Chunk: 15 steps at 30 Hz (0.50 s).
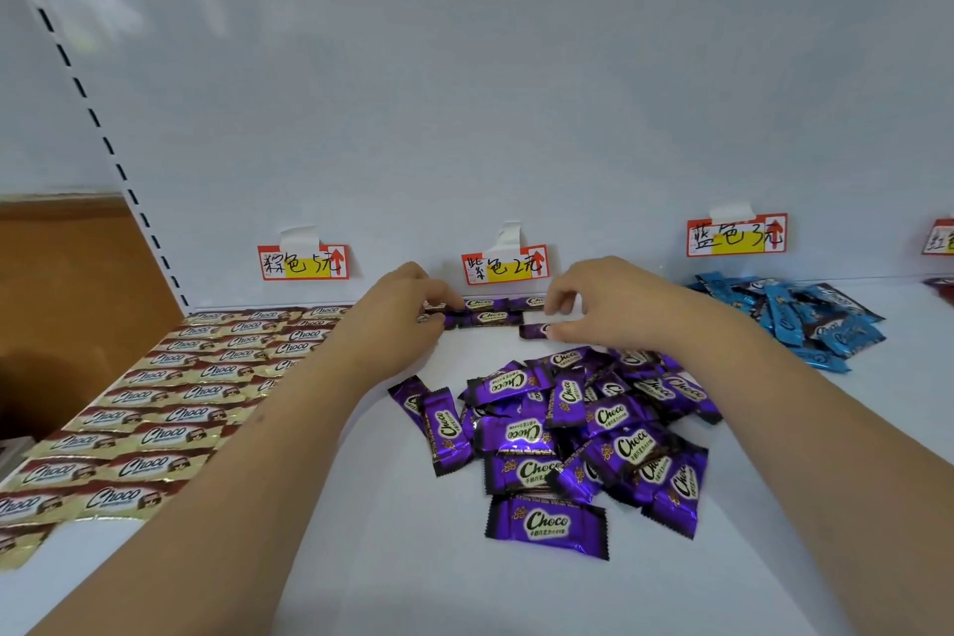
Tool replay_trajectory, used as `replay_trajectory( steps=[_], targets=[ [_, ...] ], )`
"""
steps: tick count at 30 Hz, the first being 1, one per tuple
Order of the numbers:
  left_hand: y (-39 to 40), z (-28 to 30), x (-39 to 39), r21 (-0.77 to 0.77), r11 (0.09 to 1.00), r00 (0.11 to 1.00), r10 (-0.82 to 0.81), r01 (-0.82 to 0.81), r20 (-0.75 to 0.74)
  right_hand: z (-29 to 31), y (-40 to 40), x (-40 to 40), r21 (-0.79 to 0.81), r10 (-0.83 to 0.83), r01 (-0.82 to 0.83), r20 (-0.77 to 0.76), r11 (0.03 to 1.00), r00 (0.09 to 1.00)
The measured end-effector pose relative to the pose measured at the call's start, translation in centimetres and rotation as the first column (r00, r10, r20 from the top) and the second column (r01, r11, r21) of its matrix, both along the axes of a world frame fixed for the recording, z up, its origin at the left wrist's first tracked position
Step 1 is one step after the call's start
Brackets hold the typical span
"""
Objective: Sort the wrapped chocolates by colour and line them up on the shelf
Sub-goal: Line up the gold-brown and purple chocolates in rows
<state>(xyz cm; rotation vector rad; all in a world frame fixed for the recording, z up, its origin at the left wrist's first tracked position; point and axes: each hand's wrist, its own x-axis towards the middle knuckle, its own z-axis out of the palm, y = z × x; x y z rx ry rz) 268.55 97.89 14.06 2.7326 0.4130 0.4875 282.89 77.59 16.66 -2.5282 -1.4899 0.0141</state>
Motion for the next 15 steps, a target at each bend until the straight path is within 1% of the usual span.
replay_trajectory(
  steps=[2,4,6,9,11,15],
  targets=[
    [-0.3,0.0,0.1,0.008,0.999,0.998,-0.046,0.047,-0.051,-0.2,-0.2,0.3,-0.013,-0.022,0.021,-0.032,1.000,0.999],
    [-0.4,-0.1,0.1,0.003,0.998,0.995,-0.055,0.055,-0.079,-0.7,0.1,0.4,0.019,-0.038,0.039,-0.026,0.999,0.999],
    [-0.2,-0.1,0.0,0.008,0.999,0.995,-0.041,0.042,-0.090,-1.2,0.6,0.5,0.047,-0.054,0.054,-0.003,0.997,0.999],
    [0.1,0.0,-0.1,0.007,0.999,0.994,-0.035,0.035,-0.100,-1.5,0.8,0.8,0.083,-0.075,0.076,-0.010,0.994,0.997],
    [0.0,0.1,-0.1,0.001,0.999,0.994,-0.035,0.036,-0.100,-1.6,0.6,1.0,0.092,-0.096,0.097,-0.015,0.991,0.995],
    [0.2,0.1,-0.2,-0.001,1.000,0.995,-0.030,0.030,-0.099,-1.7,1.0,1.0,0.097,-0.117,0.115,0.024,0.989,0.993]
  ],
)
